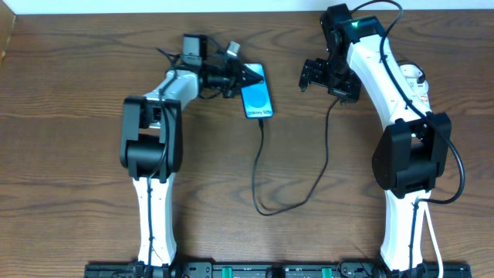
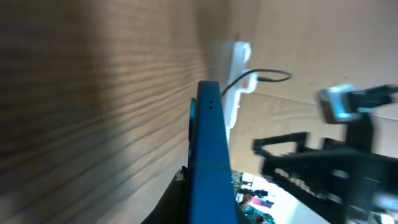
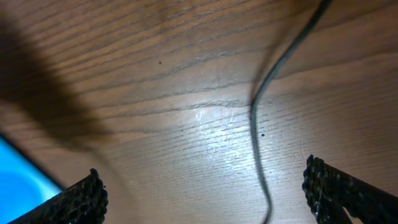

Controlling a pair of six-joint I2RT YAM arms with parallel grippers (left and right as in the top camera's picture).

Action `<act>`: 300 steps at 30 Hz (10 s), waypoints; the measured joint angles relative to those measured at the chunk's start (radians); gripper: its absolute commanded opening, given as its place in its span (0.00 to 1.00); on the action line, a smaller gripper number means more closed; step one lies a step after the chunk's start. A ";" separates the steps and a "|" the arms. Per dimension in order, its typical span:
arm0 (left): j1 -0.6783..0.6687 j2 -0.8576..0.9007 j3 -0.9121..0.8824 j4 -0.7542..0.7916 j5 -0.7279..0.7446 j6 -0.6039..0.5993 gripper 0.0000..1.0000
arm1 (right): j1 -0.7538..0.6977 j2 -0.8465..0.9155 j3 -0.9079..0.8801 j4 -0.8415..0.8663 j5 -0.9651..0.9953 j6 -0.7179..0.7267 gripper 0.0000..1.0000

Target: Plug charger to phone and switch on socket

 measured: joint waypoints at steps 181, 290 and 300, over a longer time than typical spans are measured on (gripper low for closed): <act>0.234 -0.707 -0.013 -1.004 -1.213 0.500 0.96 | -0.526 -0.248 0.005 0.098 0.153 -0.433 0.99; 0.234 -0.707 -0.013 -1.004 -1.213 0.500 0.97 | -0.589 -0.021 -0.284 0.357 -0.203 -0.798 0.99; 0.234 -0.707 -0.013 -1.004 -1.213 0.500 0.97 | -0.589 -0.051 -0.344 0.397 -0.209 -0.805 0.99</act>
